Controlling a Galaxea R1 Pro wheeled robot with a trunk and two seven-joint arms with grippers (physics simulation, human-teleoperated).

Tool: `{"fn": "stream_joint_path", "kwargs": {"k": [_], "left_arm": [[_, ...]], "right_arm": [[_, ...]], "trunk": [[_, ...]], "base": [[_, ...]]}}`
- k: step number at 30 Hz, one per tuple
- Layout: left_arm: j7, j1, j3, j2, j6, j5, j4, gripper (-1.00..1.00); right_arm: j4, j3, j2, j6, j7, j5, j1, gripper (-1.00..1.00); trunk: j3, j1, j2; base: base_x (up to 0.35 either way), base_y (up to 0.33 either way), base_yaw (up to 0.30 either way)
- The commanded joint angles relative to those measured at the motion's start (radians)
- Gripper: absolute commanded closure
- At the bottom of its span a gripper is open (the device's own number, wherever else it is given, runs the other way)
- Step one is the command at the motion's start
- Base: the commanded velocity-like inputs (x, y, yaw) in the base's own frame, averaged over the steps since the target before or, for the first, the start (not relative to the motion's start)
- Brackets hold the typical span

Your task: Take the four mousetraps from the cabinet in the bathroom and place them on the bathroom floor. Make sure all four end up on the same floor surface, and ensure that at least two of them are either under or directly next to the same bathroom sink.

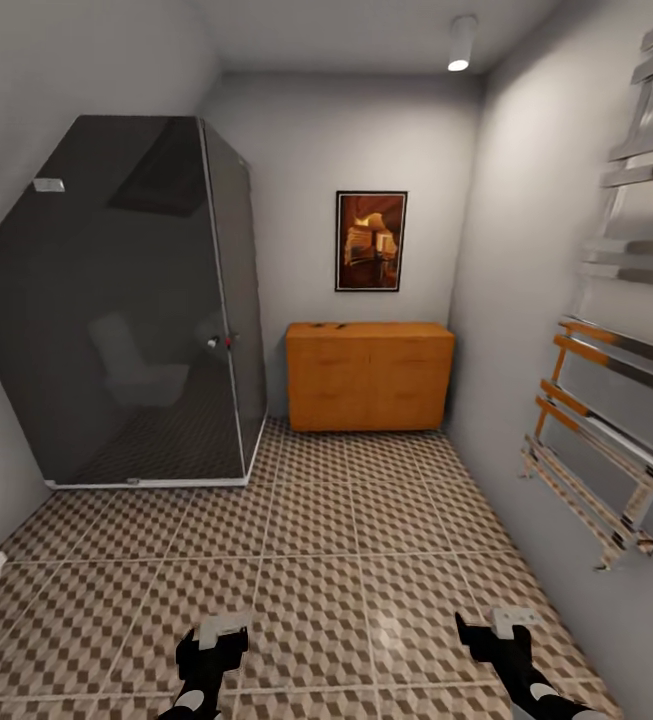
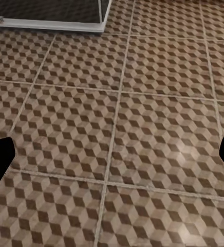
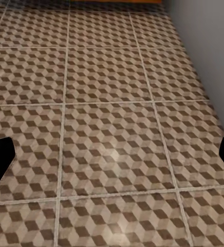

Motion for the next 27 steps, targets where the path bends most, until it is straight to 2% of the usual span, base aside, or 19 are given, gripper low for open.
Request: {"fn": "stream_joint_path", "kwargs": {"k": [1,9,15,27], "left_arm": [[0.004,-0.001,-0.009,0.0,-0.003,0.008,0.001,-1.0],[0.005,-0.001,-0.009,0.0,-0.003,0.008,0.001,-1.0],[0.005,-0.001,-0.009,0.0,-0.001,0.008,0.001,-1.0],[0.005,-0.001,-0.009,-0.002,-0.003,0.008,0.001,-1.0]], "right_arm": [[0.004,-0.009,-0.001,-0.007,0.003,0.006,-0.002,-1.0],[0.004,-0.009,-0.001,-0.006,0.003,0.007,-0.001,-1.0],[0.004,-0.009,-0.001,-0.006,0.003,0.007,-0.002,-1.0],[0.004,-0.009,0.0,-0.007,0.003,0.007,-0.002,-1.0]], "trunk": [[-0.002,0.001,-0.001],[-0.002,0.001,-0.001],[-0.002,0.001,-0.001],[-0.002,0.001,-0.001]], "base": [[0.328,0.0,0.139],[0.328,0.0,0.069],[0.328,0.0,0.184],[0.328,0.0,0.013]]}}
